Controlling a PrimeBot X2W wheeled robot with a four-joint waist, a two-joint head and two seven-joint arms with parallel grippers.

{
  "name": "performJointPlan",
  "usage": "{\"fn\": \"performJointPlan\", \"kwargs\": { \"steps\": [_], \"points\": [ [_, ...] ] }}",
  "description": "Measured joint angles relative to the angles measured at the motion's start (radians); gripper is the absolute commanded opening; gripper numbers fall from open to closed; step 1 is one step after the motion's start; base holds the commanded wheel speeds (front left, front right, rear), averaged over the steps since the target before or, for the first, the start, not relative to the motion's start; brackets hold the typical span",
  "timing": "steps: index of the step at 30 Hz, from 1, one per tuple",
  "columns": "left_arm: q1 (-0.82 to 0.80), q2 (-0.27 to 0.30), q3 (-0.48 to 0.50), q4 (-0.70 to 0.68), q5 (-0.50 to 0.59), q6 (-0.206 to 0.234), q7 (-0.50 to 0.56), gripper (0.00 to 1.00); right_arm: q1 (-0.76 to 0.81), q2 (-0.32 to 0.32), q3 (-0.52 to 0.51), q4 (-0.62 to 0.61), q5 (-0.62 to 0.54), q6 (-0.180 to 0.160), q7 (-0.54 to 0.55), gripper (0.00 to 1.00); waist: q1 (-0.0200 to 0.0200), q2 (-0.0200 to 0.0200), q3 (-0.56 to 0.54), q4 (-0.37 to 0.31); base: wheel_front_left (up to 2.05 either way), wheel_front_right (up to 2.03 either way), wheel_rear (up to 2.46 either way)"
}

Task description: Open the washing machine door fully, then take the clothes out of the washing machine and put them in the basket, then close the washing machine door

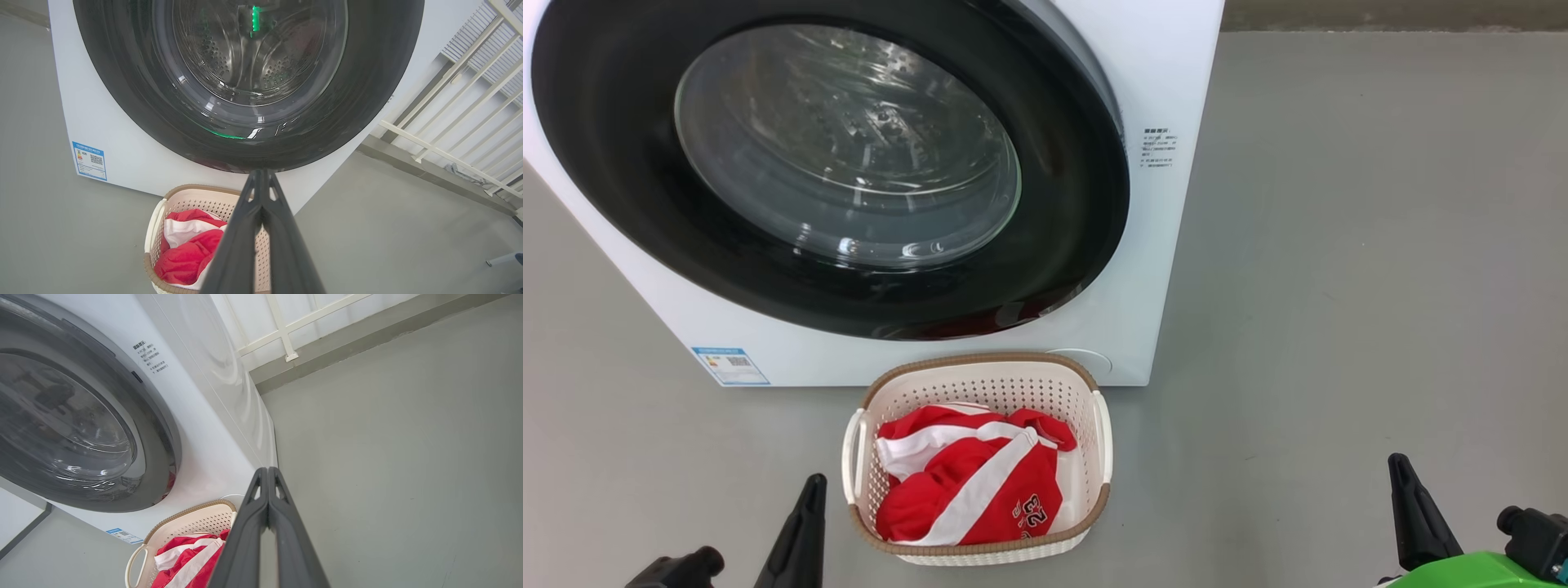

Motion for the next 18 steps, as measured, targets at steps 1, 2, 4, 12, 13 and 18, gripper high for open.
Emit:
{"fn": "performJointPlan", "kwargs": {
  "steps": [1, 2, 4, 12, 13, 18],
  "points": [
    [0.0, 0.0, 0.001, 0.0, -0.008, 0.0, 0.001, 0.0, 0.0, 0.0, 0.0, 0.0, 0.004, 0.0, 0.001, 0.0, -0.0001, 0.0, -0.001, -0.001, 0.0, 0.0, 0.0],
    [0.0, 0.0, 0.002, 0.001, -0.016, 0.0, 0.004, 0.0, 0.0, 0.0, 0.0, 0.0, 0.01, 0.0, 0.004, 0.0, 0.0, 0.0, -0.001, -0.002, 0.0, 0.0, 0.0],
    [0.0, 0.0, 0.004, 0.001, -0.039, 0.0, 0.012, 0.0, -0.001, 0.0, 0.0, -0.001, 0.042, 0.0, 0.009, 0.0, 0.0, 0.0, -0.002, -0.003, 0.0, 0.0, 0.0],
    [-0.002, -0.002, 0.012, 0.001, -0.118, 0.0, 0.03, 0.0, -0.004, 0.0, -0.001, -0.003, 0.118, 0.0, 0.033, 0.0, -0.0001, 0.0, -0.007, -0.01, 0.0, 0.0, 0.0],
    [-0.002, -0.002, 0.013, 0.001, -0.127, 0.0, 0.035, 0.0, -0.005, 0.0, -0.001, -0.004, 0.124, 0.0, 0.036, 0.0, -0.0001, 0.0, -0.007, -0.011, 0.0, 0.0, 0.0],
    [-0.002, -0.003, 0.017, 0.003, -0.175, 0.0, 0.046, 0.0, -0.009, 0.0, -0.001, -0.006, 0.176, 0.0, 0.05, 0.0, -0.0001, 0.0, -0.01, -0.016, 0.0, 0.0, 0.0]
  ]
}}
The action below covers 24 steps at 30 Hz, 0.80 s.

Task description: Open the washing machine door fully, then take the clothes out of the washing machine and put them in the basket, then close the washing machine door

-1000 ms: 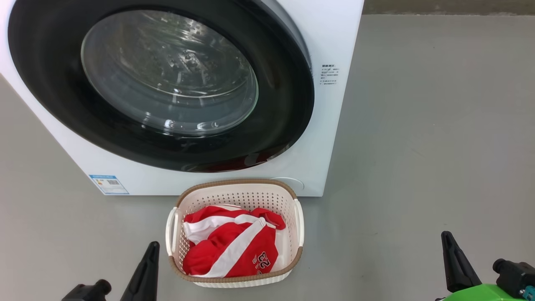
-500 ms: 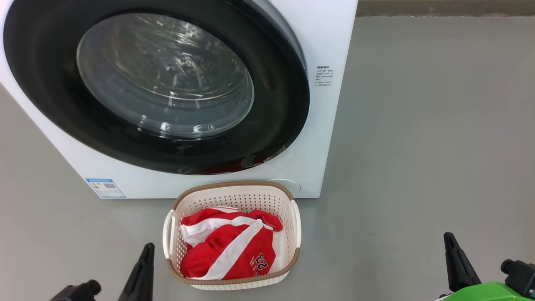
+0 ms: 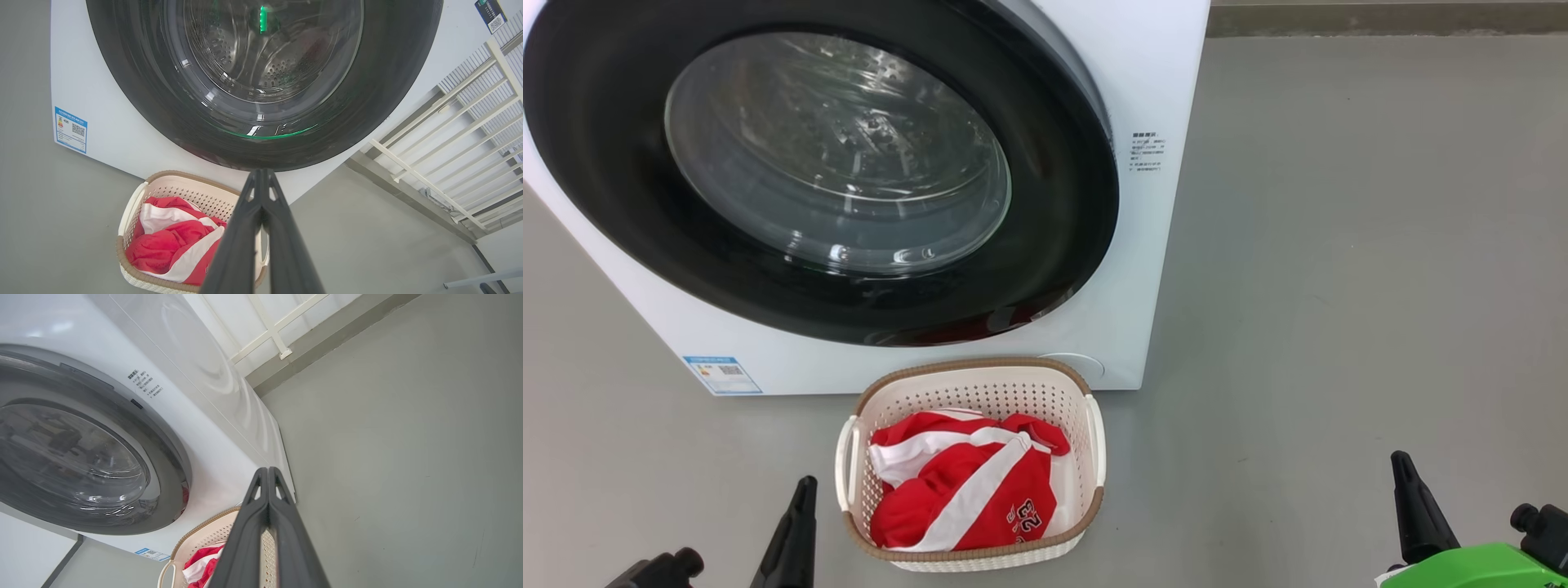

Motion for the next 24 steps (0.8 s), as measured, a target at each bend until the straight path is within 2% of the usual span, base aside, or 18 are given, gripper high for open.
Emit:
{"fn": "performJointPlan", "kwargs": {
  "steps": [24],
  "points": [
    [-0.006, -0.017, 0.029, 0.005, -0.227, 0.0, 0.067, 0.0, -0.024, -0.001, -0.002, -0.011, 0.219, 0.0, 0.072, 0.0, 0.0, 0.0, -0.013, -0.021, 0.0, 0.0, 0.0]
  ]
}}
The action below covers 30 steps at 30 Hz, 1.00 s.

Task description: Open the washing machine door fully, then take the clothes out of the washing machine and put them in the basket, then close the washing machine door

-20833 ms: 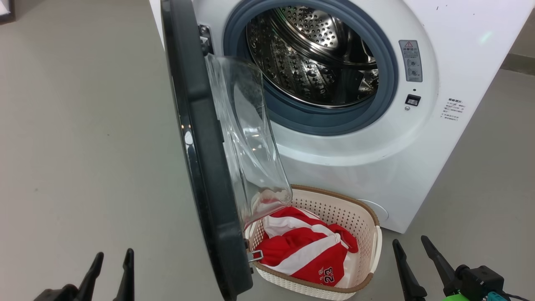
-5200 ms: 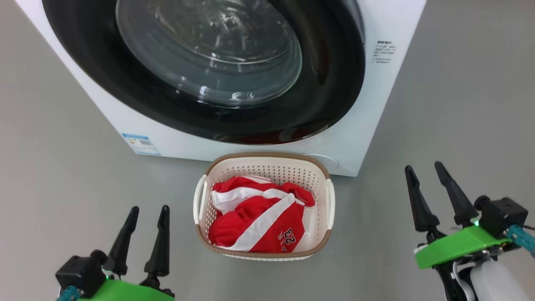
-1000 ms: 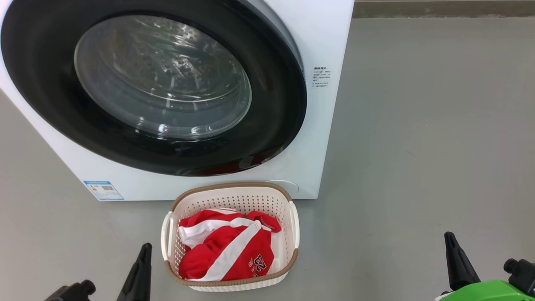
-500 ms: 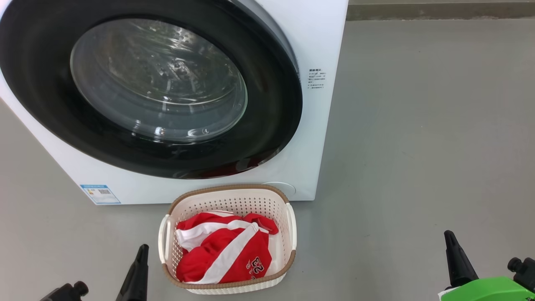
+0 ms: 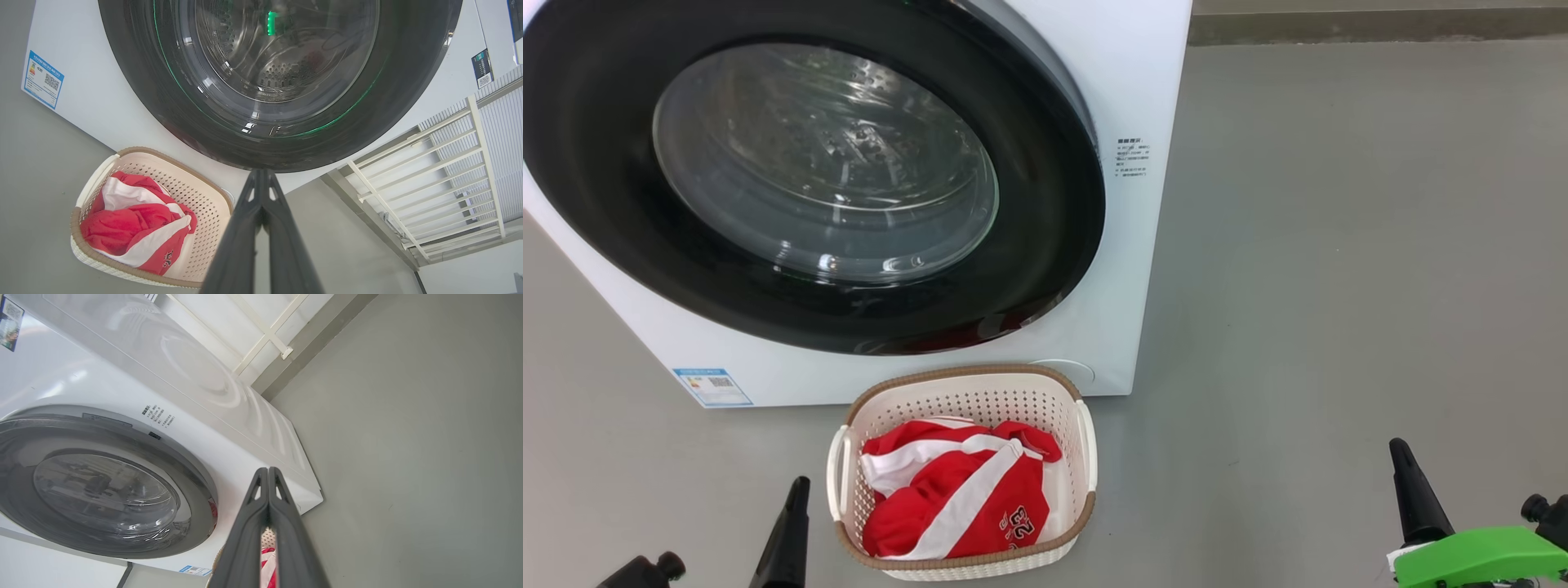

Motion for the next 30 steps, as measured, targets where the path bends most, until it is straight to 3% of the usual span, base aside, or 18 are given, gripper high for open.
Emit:
{"fn": "performJointPlan", "kwargs": {
  "steps": [30],
  "points": [
    [-0.021, -0.008, 0.038, 0.007, -0.294, 0.0, 0.088, 0.0, -0.039, -0.002, -0.003, -0.015, 0.294, 0.0, 0.088, 0.0, 0.0, 0.0, -0.017, -0.027, 0.0, 0.0, 0.0]
  ]
}}
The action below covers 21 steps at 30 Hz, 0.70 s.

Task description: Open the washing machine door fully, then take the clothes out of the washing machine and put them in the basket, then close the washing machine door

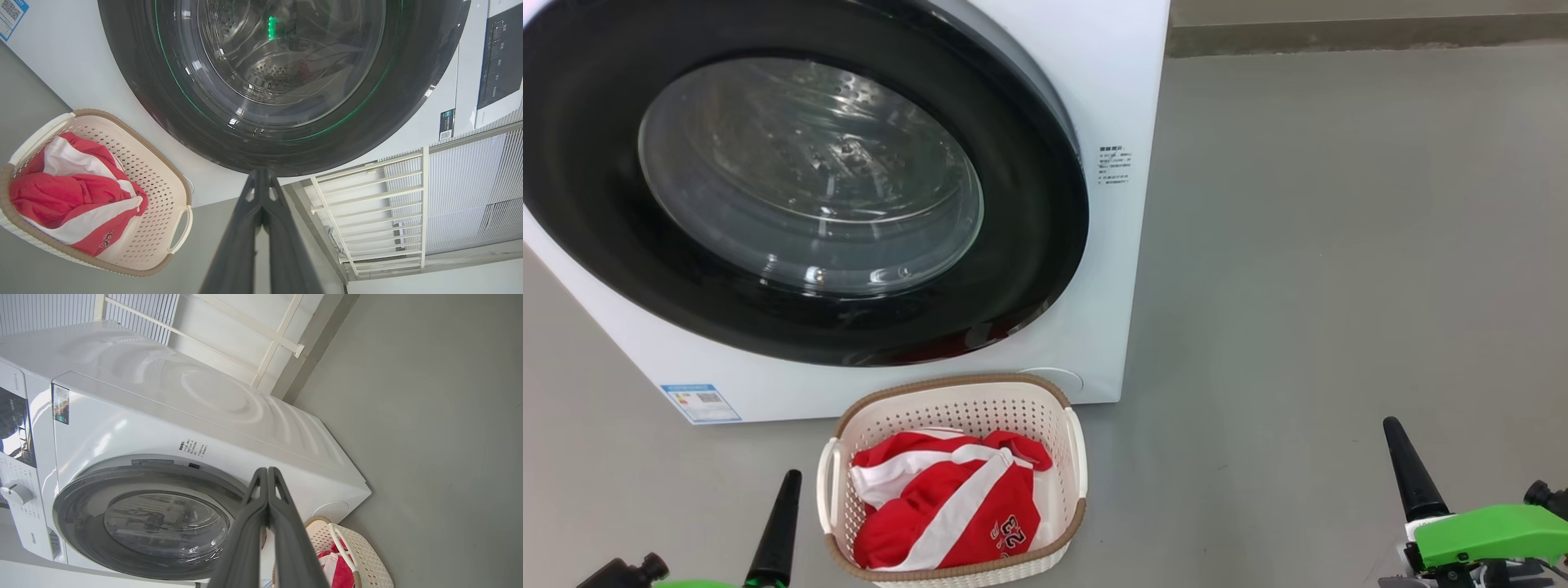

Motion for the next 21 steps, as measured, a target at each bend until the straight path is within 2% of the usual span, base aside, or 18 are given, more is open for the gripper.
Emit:
{"fn": "performJointPlan", "kwargs": {
  "steps": [21],
  "points": [
    [-0.015, -0.01, 0.03, 0.003, -0.186, 0.0, 0.058, 0.0, -0.024, -0.002, -0.003, -0.006, 0.188, 0.0, 0.054, 0.0, 0.0, 0.0, -0.011, -0.017, 0.0, 0.0, 0.0]
  ]
}}
